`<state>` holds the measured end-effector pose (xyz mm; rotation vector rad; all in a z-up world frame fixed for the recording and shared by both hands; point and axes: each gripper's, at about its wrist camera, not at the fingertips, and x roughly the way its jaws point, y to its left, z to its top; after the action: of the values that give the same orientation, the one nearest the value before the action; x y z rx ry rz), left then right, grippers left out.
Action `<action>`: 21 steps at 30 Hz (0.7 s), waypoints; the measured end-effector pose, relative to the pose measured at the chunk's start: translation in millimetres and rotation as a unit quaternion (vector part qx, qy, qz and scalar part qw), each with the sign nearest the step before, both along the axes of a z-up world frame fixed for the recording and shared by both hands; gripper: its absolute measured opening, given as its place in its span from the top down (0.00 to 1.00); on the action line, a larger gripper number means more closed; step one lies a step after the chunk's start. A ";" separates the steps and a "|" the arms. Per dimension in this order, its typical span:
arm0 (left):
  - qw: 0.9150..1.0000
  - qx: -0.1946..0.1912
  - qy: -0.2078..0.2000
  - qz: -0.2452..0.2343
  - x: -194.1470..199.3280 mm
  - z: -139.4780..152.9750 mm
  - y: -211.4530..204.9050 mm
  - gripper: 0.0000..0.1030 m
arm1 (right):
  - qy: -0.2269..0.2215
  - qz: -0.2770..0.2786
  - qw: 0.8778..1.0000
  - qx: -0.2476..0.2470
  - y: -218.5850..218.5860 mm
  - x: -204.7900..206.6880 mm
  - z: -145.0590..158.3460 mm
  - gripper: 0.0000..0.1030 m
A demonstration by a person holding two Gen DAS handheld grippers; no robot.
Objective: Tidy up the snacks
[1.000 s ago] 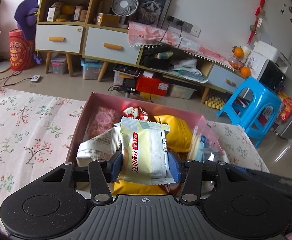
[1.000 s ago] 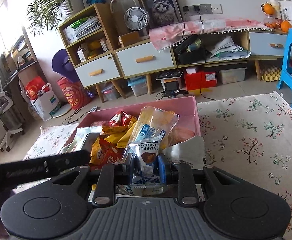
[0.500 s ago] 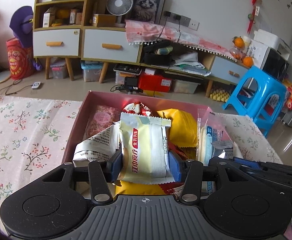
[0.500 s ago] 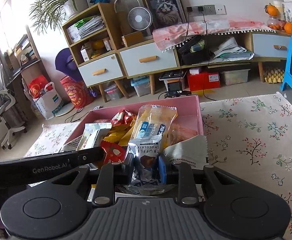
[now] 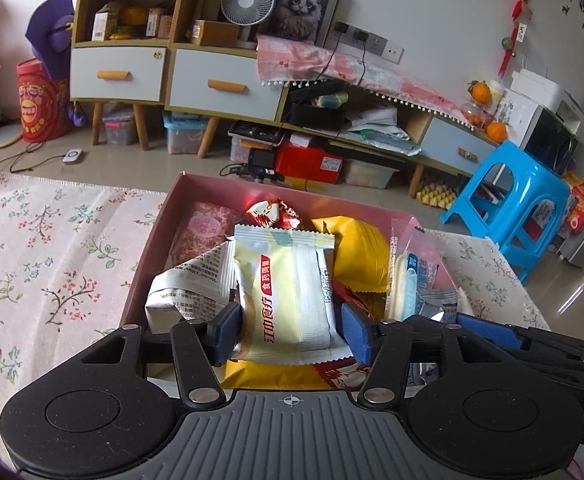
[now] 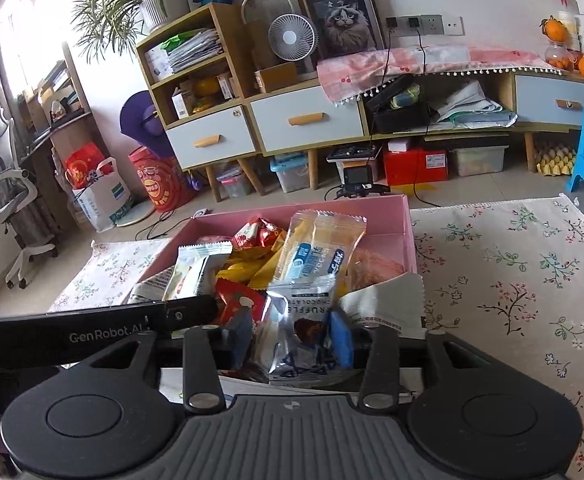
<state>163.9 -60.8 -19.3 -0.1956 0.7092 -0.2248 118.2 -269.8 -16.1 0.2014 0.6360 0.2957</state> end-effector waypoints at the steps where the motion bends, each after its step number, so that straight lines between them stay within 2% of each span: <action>1: 1.000 -0.001 0.001 0.000 -1.2 -0.2 0.1 0.47 | -0.001 0.001 1.000 0.001 0.5 -0.2 0.8 0.63; 7: 1.000 -0.005 -0.005 0.001 -5.7 4.7 4.2 0.39 | -0.012 -0.006 1.000 0.004 -3.6 -3.3 8.9 0.52; 9: 1.000 -0.006 -0.006 0.003 -6.4 7.2 6.2 0.38 | -0.017 -0.014 1.000 0.004 -4.8 -5.6 12.6 0.44; 16: 1.000 -0.011 -0.012 0.005 -13.3 16.2 13.3 0.29 | -0.021 -0.038 0.999 0.021 -16.8 -8.1 18.1 0.39; 21: 1.000 0.013 -0.014 0.004 -26.7 20.8 21.3 0.18 | -0.017 -0.057 0.998 0.022 -23.5 -15.3 18.8 0.31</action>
<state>137.2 -39.5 1.5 -0.1698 0.6827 -0.2099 102.9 -293.4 2.7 0.2743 0.5824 0.2036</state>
